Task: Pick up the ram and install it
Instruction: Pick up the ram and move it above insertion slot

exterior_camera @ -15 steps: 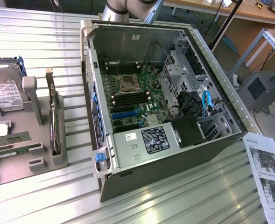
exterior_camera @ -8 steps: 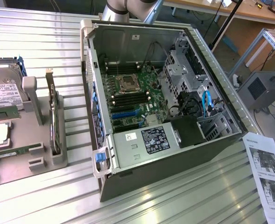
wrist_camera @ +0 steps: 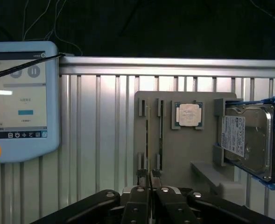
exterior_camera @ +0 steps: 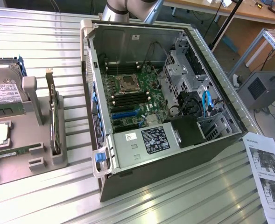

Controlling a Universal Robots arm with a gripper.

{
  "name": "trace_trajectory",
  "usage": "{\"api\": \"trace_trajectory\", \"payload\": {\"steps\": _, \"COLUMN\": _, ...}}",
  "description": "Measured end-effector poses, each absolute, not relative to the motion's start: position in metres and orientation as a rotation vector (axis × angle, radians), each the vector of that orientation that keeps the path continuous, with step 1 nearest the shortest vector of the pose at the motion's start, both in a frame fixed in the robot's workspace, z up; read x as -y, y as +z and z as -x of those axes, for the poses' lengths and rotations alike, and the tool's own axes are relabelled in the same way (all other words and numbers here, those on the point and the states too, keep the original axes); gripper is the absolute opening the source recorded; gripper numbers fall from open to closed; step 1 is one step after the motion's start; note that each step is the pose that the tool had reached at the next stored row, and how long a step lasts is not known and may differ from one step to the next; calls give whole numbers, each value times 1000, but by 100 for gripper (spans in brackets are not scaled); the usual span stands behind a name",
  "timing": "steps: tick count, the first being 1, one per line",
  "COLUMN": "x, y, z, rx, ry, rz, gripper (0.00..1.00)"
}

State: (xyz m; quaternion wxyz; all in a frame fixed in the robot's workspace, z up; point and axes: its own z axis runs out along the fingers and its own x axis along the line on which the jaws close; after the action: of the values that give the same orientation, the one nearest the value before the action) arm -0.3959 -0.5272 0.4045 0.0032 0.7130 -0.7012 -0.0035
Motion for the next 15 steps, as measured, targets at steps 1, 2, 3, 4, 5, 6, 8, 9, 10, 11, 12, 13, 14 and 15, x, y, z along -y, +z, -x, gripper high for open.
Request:
{"api": "trace_trajectory", "payload": {"steps": 1, "x": 527, "y": 404, "z": 392, "rx": 2198, "ry": -11, "rz": -2235, "gripper": 12}}
{"api": "trace_trajectory", "payload": {"steps": 2, "x": 527, "y": 404, "z": 387, "rx": 2198, "ry": -11, "rz": -2235, "gripper": 12}}
{"api": "trace_trajectory", "payload": {"steps": 3, "x": 527, "y": 404, "z": 382, "rx": 2198, "ry": -11, "rz": -2235, "gripper": 12}}
{"api": "trace_trajectory", "payload": {"steps": 4, "x": 527, "y": 404, "z": 375, "rx": 2198, "ry": -12, "rz": -2235, "gripper": 12}}
{"api": "trace_trajectory", "payload": {"steps": 5, "x": 527, "y": 404, "z": 370, "rx": 2198, "ry": -12, "rz": -2235, "gripper": 12}}
{"api": "trace_trajectory", "payload": {"steps": 6, "x": 527, "y": 404, "z": 367, "rx": 2198, "ry": -12, "rz": -2235, "gripper": 12}}
{"api": "trace_trajectory", "payload": {"steps": 8, "x": 527, "y": 404, "z": 362, "rx": 2198, "ry": -12, "rz": -2235, "gripper": 12}}
{"api": "trace_trajectory", "payload": {"steps": 9, "x": 527, "y": 404, "z": 360, "rx": 2198, "ry": -12, "rz": -2235, "gripper": 12}}
{"api": "trace_trajectory", "payload": {"steps": 10, "x": 527, "y": 404, "z": 358, "rx": 2198, "ry": -12, "rz": -2235, "gripper": 12}}
{"api": "trace_trajectory", "payload": {"steps": 11, "x": 527, "y": 404, "z": 355, "rx": 2198, "ry": -12, "rz": -2235, "gripper": 12}}
{"api": "trace_trajectory", "payload": {"steps": 12, "x": 527, "y": 404, "z": 353, "rx": 2198, "ry": -12, "rz": -2235, "gripper": 12}}
{"api": "trace_trajectory", "payload": {"steps": 13, "x": 527, "y": 404, "z": 350, "rx": 2198, "ry": -12, "rz": -2235, "gripper": 12}}
{"api": "trace_trajectory", "payload": {"steps": 14, "x": 527, "y": 404, "z": 343, "rx": 2198, "ry": -13, "rz": -2235, "gripper": 12}}
{"api": "trace_trajectory", "payload": {"steps": 15, "x": 527, "y": 404, "z": 335, "rx": 2197, "ry": -13, "rz": -2234, "gripper": 12}}
